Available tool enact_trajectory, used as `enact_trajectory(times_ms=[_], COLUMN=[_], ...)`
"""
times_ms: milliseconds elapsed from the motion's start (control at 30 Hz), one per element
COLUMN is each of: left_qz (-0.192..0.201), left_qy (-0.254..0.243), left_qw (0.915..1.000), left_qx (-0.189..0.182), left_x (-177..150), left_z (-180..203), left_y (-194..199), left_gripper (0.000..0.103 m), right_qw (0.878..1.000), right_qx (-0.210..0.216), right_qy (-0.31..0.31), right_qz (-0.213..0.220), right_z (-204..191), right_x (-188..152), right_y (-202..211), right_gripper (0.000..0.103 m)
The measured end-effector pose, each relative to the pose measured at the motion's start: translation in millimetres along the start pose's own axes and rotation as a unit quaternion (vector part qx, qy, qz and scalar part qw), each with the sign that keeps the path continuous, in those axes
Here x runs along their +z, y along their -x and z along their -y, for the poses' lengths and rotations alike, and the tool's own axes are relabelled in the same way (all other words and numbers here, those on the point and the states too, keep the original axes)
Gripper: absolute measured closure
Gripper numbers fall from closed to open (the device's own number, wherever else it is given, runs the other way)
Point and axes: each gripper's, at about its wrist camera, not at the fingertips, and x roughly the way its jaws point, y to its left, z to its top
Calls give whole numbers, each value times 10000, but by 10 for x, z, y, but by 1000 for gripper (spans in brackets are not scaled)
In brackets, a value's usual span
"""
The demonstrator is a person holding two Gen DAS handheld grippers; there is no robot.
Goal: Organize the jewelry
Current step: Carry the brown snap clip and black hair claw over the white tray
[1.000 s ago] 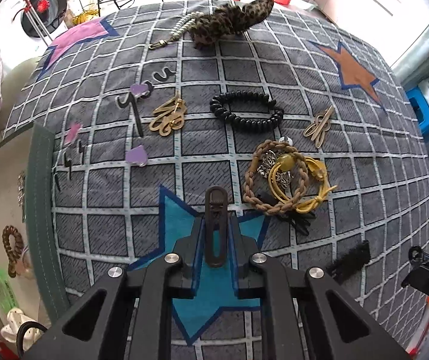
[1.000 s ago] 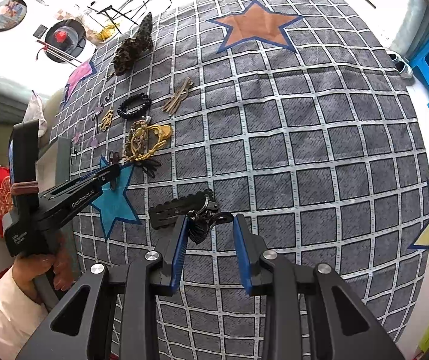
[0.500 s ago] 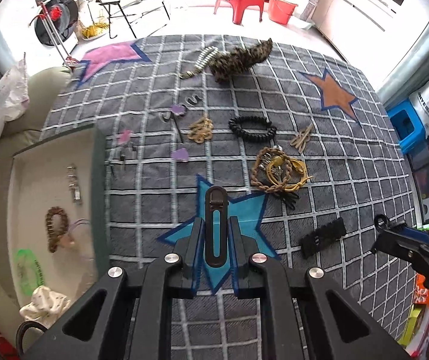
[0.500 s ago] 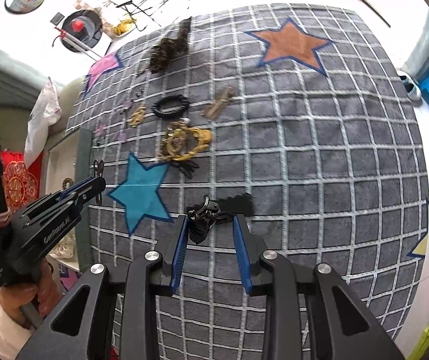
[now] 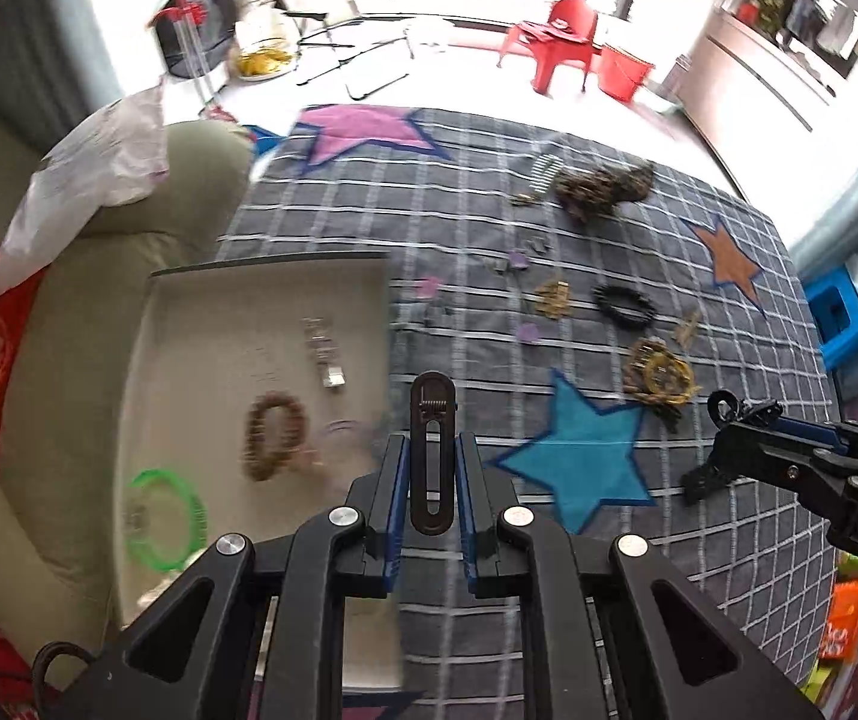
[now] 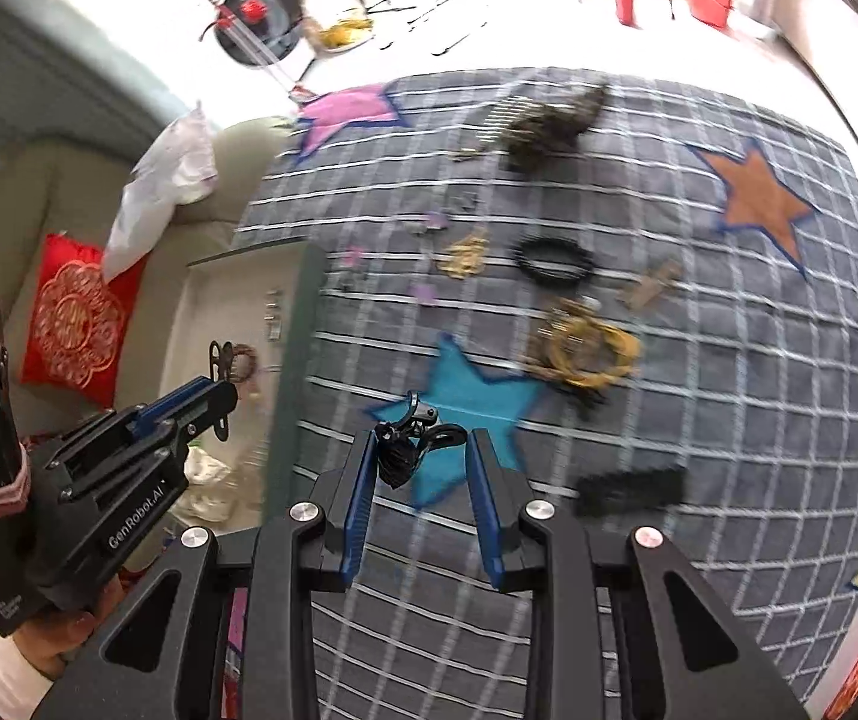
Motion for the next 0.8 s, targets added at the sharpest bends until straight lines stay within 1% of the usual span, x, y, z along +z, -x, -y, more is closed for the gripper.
enact_trajectory(times_ms=[233,467,600,800], left_qz=[88,53,25,-65], left_qy=[409,721,841,912], left_qw=[9989,9966,9956,9948], left_qx=[219,405,411,442], left_x=[-65,-72,-43,41], left_z=[-618,-1151,-1344,-1474], left_y=[77,-42,-160,-393], left_gripper=[86,86,86,86], right_qw=[9988,9962,9947,9932], right_qx=[173,345,391,390], right_qy=[442,726,854,974], right_qz=[-125,-321,-416,-513], right_z=[-575,-1032,-1206,-1379], right_x=[171,363,481,630], right_y=[-239,-583,-778,-1041], right_gripper=[70,70,70,70])
